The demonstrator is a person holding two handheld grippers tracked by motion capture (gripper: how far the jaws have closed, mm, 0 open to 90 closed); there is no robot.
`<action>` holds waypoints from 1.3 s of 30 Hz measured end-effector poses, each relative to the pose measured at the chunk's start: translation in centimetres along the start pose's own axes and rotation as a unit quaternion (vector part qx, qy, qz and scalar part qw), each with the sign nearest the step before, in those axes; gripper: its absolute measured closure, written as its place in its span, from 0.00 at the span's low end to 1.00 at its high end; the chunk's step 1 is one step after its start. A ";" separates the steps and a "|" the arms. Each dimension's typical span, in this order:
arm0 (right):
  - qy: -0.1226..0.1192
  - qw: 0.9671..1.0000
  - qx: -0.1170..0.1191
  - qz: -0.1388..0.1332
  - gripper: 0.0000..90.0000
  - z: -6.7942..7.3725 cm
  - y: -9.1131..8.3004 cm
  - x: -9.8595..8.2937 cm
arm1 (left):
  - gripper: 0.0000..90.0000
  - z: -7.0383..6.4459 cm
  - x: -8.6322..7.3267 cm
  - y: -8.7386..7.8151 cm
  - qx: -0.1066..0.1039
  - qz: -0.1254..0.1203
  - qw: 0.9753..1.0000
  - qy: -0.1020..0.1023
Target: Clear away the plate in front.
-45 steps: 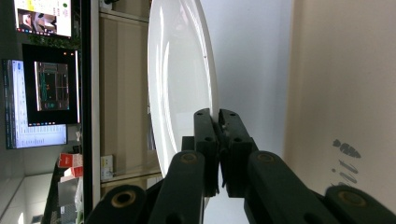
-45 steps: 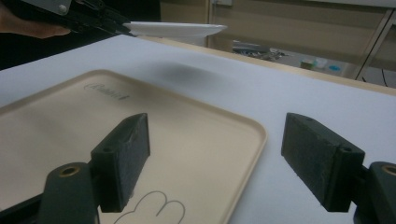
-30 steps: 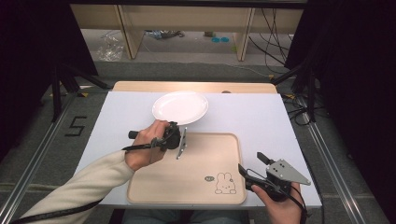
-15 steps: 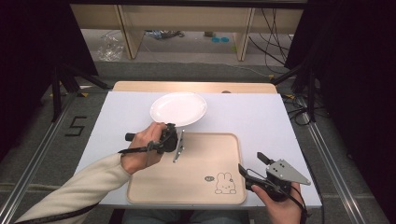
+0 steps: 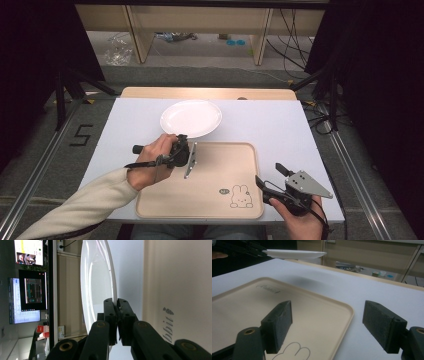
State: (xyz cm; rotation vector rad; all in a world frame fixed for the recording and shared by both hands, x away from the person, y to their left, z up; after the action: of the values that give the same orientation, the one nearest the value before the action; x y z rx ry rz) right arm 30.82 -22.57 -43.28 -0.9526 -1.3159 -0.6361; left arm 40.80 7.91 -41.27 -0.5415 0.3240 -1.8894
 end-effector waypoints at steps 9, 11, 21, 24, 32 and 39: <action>0.001 1.000 0.000 0.003 0.28 0.0 0.0 0.0 | 0.96 -0.3 0.5 -0.8 0.000 -0.008 1.000 0.003; 0.005 1.000 0.003 -0.004 0.28 0.0 0.2 0.0 | 0.96 -0.3 0.6 -1.0 0.000 -0.009 1.000 0.005; 0.009 1.000 0.003 -0.003 0.28 0.0 0.1 0.0 | 0.96 -0.8 0.5 -1.5 -0.002 -0.011 1.000 0.006; 0.005 1.000 0.001 -0.006 0.28 0.0 0.2 -0.1 | 0.96 -0.9 0.5 -1.7 -0.002 -0.011 1.000 0.007; 0.002 1.000 -0.002 0.004 0.28 -0.1 0.0 0.0 | 0.96 -1.0 0.9 -2.4 0.000 -0.018 1.000 0.009; 0.002 1.000 -0.002 0.007 0.28 -0.2 -0.1 0.0 | 0.96 -1.1 1.3 -2.9 0.001 -0.022 1.000 0.013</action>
State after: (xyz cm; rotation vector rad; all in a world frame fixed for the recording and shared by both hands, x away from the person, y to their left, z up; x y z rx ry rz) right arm 30.82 -22.74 -43.27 -0.9613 -1.3038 -0.6301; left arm 37.47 7.78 -40.61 -0.5268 0.3307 -1.9404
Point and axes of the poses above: each handheld gripper's, and its own axes: y roughly forward along the jaws, x roughly out of its top, z roughly to its left, the point moved 3 cm from there along y, roughly forward along the jaws, and after that the axes turned 7 degrees about -z, right-handed, at the moved point
